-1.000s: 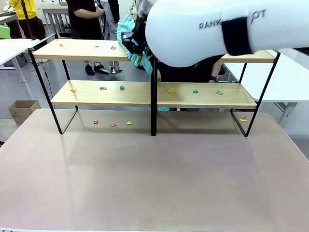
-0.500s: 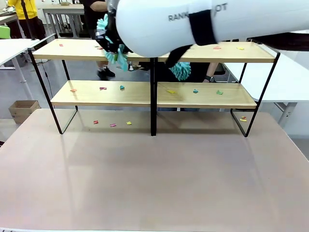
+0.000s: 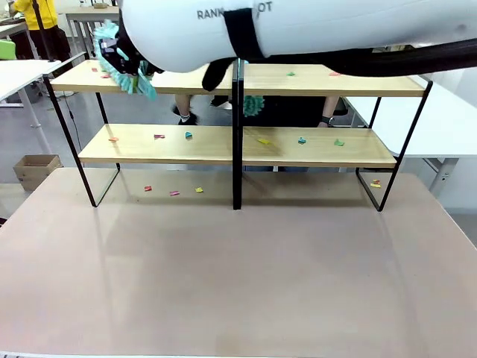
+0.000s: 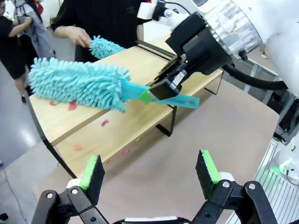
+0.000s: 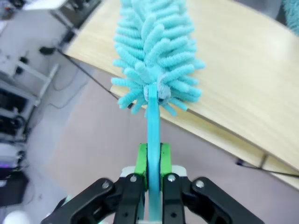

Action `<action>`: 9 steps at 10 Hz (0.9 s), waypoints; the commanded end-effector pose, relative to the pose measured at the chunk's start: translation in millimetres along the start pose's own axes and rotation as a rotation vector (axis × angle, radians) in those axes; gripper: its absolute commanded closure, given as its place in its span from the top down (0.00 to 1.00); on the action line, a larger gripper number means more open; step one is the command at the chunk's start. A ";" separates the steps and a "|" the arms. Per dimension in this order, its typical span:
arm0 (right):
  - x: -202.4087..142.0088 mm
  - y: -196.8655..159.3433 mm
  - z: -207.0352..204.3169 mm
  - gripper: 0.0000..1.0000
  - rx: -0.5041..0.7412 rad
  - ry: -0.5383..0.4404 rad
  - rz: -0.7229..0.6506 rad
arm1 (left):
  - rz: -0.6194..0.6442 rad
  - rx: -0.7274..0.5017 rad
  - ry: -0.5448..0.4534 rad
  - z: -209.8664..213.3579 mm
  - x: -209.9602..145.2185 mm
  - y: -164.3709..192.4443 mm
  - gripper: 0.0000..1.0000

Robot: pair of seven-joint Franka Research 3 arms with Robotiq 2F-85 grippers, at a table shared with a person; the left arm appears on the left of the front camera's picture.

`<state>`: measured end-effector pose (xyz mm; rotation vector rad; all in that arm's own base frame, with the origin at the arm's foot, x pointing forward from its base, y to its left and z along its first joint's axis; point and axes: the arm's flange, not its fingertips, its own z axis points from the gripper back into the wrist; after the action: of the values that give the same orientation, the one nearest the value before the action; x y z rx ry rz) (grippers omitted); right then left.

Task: Clean the shelves.
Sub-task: Clean a randomly selected level of the Shelf with the Duster.

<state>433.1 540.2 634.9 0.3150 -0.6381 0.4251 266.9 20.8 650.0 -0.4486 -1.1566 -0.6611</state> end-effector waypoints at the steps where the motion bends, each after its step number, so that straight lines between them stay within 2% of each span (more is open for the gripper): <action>1: 21.6 -9.1 9.7 0.12 0.083 0.056 0.110 | 0.000 -0.003 0.004 -0.3 -0.5 -0.4 1.00; 2: 21.5 -16.3 16.9 0.12 0.077 0.082 0.163 | 0.000 -0.003 0.004 -0.3 -0.5 -0.4 1.00; 4: 14.0 -38.6 42.0 0.12 0.150 0.150 0.272 | 0.000 -0.003 0.004 -0.3 -0.5 -0.4 1.00; 6: -1.4 -68.0 81.6 0.12 0.275 0.229 0.374 | 0.000 -0.003 0.004 -0.3 -0.5 -0.4 1.00; 8: -26.1 -94.4 114.0 0.12 0.401 0.370 0.503 | 0.000 -0.003 0.004 -0.3 -0.5 -0.4 1.00; 9: -35.8 -112.5 130.1 0.12 0.459 0.385 0.495 | 0.000 -0.003 0.004 -0.3 -0.5 -0.4 1.00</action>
<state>404.1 425.0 702.8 0.4874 -0.2754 1.0475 266.7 20.7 650.0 -0.4485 -1.1568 -0.6614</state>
